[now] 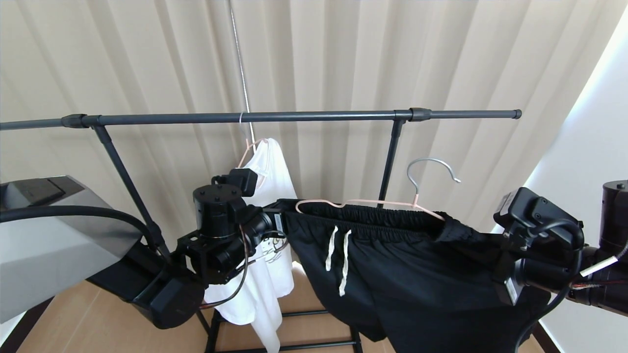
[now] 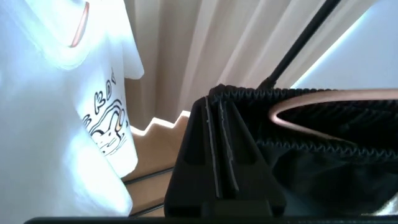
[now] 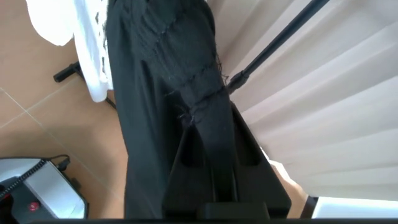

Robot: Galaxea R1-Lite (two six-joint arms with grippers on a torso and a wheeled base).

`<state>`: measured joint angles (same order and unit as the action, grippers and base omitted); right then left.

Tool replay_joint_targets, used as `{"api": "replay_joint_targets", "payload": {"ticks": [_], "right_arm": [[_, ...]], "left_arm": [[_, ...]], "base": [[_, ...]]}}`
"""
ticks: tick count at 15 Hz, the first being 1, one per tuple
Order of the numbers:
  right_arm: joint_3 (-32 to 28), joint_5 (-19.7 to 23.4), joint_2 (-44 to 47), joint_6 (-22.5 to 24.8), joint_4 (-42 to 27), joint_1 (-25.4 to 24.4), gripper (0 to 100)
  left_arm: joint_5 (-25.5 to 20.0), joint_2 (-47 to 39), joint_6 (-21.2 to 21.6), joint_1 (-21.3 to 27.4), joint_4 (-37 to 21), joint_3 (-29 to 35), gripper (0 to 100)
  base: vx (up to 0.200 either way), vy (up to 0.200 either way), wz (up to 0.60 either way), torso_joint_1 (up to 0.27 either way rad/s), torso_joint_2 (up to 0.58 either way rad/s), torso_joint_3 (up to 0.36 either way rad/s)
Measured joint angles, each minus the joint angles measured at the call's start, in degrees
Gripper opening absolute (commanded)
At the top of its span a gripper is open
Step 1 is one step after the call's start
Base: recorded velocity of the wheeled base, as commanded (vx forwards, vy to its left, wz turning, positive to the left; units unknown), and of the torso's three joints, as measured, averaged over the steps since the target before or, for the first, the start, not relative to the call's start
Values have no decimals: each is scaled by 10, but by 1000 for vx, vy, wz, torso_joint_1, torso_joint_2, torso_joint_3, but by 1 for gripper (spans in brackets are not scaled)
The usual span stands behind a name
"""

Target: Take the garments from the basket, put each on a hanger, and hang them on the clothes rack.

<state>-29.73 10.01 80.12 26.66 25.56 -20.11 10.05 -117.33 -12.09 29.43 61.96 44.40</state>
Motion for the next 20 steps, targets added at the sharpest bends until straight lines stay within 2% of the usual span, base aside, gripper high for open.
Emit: {"api": "replay_joint_targets", "payload": {"ticks": [6,13,20], "right_arm": [[5,-4,22,27,0,1,0],[11,-42,59,41,0,0,0],[12,-77,96,63,0,-4,0]], "left_arm": [[1,31,11,0,-1,-7,0],[3,59,75,23,0,-47,0],[15,69,79,35,3,-56,0]], "base": [[0,0,0,0,0,0],[0,0,0,0,0,0],[0,0,0,0,0,0]]}}
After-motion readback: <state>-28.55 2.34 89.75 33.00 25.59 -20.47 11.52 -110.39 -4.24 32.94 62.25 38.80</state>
